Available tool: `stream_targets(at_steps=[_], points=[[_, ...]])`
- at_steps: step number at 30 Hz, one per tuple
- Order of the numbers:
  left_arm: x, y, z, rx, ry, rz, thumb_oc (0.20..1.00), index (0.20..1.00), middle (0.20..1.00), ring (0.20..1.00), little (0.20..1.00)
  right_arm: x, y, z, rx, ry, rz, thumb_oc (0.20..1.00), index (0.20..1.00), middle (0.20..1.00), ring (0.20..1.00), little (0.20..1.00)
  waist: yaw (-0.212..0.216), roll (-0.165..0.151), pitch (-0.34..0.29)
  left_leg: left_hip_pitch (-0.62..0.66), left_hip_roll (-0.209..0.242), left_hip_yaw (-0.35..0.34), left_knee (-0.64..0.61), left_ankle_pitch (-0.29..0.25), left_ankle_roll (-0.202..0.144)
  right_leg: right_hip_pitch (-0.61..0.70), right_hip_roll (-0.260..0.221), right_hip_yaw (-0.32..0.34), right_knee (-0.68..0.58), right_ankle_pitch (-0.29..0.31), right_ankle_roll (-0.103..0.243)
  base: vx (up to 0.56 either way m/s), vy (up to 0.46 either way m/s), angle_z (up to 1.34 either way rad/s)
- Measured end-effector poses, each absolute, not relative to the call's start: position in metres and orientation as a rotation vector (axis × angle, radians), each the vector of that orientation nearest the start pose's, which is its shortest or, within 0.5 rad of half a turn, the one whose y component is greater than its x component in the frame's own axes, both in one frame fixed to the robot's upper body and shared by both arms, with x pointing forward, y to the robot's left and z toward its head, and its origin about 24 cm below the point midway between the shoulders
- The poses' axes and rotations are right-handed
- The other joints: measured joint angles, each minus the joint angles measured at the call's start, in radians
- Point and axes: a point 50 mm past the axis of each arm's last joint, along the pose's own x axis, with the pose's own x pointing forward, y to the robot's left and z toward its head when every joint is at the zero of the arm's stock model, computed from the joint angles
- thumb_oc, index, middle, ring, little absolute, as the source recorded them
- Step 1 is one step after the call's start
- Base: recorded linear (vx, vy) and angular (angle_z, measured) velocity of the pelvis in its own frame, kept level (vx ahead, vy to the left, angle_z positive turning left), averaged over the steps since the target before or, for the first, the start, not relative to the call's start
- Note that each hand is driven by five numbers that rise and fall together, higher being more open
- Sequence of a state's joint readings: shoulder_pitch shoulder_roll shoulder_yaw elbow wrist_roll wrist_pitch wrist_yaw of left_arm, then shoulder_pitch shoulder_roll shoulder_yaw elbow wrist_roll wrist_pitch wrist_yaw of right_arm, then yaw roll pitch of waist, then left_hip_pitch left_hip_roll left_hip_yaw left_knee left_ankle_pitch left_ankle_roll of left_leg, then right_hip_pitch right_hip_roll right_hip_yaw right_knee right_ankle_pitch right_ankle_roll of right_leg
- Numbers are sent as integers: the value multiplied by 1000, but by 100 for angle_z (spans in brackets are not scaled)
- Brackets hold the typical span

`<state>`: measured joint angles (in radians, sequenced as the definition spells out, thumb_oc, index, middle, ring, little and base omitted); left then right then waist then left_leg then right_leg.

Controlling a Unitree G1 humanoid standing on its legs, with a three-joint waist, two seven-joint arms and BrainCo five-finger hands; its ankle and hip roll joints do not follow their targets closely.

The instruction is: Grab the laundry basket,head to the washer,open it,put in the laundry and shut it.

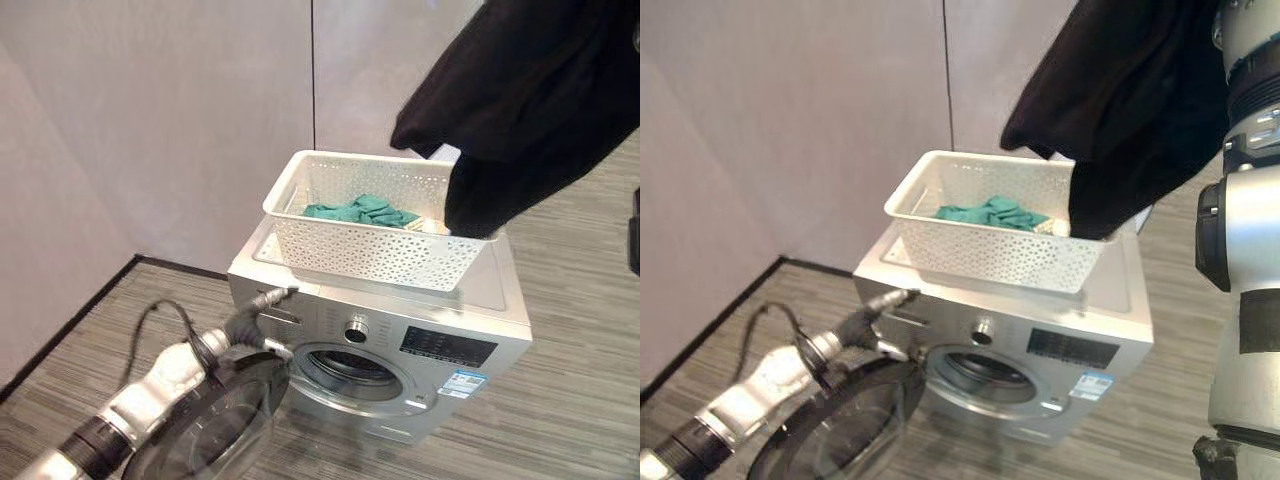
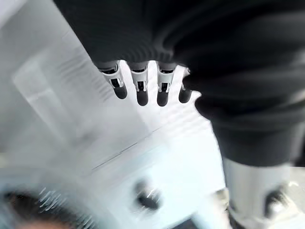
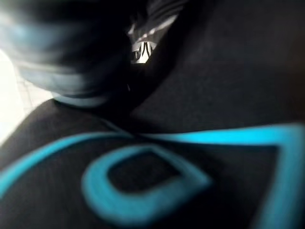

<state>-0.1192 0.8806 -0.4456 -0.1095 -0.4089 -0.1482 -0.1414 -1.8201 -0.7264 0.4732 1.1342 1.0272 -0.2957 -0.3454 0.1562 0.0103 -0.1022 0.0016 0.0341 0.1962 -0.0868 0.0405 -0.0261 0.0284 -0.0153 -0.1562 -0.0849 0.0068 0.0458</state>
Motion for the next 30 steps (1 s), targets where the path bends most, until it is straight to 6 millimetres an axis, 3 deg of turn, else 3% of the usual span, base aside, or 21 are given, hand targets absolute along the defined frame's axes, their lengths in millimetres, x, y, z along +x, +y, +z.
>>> stream_targets(at_steps=[3, 7, 11, 13, 15, 18, 22, 23, 25, 30], points=[[249, 196, 111, 313, -109, -550, 1000, 1000, 1000, 1000, 1000, 344, -231, 478, 361, -905, -313, 200, 200, 200, 200, 200, 0, -7, 0, 4, 2, -12, 1, 0, 0, 8, 2, -10, 0, 0, -1, 8, 0, 9], [256, 205, 150, 288, -272, -473, 1000, 1000, 1000, 1000, 1000, 349, -218, 475, 362, -886, -281, 200, 200, 200, 200, 200, 6, -28, 1, 2, 3, -24, 4, 0, 0, 11, 4, -18, 0, -3, 0, 5, -4, 8], [272, 198, 191, 219, -451, -442, 1000, 1000, 1000, 1000, 1000, 359, -197, 466, 359, -856, -224, 200, 200, 200, 200, 200, 16, -51, -3, 1, 2, -30, 5, 0, -1, 13, 3, -24, 0, -5, 2, 3, -1, 5], [285, 189, 217, 227, -548, -436, 1000, 1000, 1000, 1000, 1000, 364, -176, 459, 358, -841, -148, 200, 200, 200, 200, 200, 19, -60, -6, -1, 1, -34, 10, 1, -1, 16, 2, -29, 0, -5, 1, -16, 2, 8], [291, 166, 249, 257, -684, -487, 1000, 1000, 1000, 1000, 1000, 369, -139, 452, 344, -816, -32, 200, 200, 200, 200, 200, 12, -68, -4, -3, 1, -44, 13, 1, -1, 18, 2, -38, 0, -4, 1, -12, 3, 10], [295, 144, 260, 276, -731, -553, 1000, 1000, 1000, 1000, 1000, 371, -115, 446, 306, -801, 41, 200, 200, 200, 200, 200, 14, -78, -8, -2, 0, -47, 13, 1, -1, 20, 2, -41, 0, -5, 1, -5, 9, 4], [311, 125, 256, 261, -700, -577, 1000, 1000, 1000, 1000, 1000, 371, -88, 439, 280, -783, 119, 200, 200, 200, 200, 200, 8, -88, -9, -4, -1, -45, 13, 1, -1, 9, 0, -39, 9, -8, -1, -9, -3, 0], [323, 113, 252, 247, -672, -573, 1000, 1000, 1000, 1000, 1000, 374, -89, 435, 283, -771, 109, 200, 200, 200, 200, 200, 10, -97, -13, -6, -1, -48, 13, 1, -2, 6, -2, -41, 21, -15, -5, 0, 0, 0], [338, 97, 245, 263, -623, -577, 1000, 1000, 1000, 1000, 1000, 373, -65, 429, 283, -750, 172, 200, 200, 200, 200, 200, -8, -107, -17, -9, -1, -45, 14, 1, -1, -7, -3, -39, 41, -29, 1, -5, 2, -6], [351, 93, 239, 294, -584, -537, 1000, 1000, 1000, 1000, 1000, 365, -42, 426, 234, -761, 263, 200, 200, 200, 200, 200, -34, -123, -24, -20, 1, -29, 14, 1, -1, -37, -4, -19, 64, -31, 0, -8, 6, -9]])
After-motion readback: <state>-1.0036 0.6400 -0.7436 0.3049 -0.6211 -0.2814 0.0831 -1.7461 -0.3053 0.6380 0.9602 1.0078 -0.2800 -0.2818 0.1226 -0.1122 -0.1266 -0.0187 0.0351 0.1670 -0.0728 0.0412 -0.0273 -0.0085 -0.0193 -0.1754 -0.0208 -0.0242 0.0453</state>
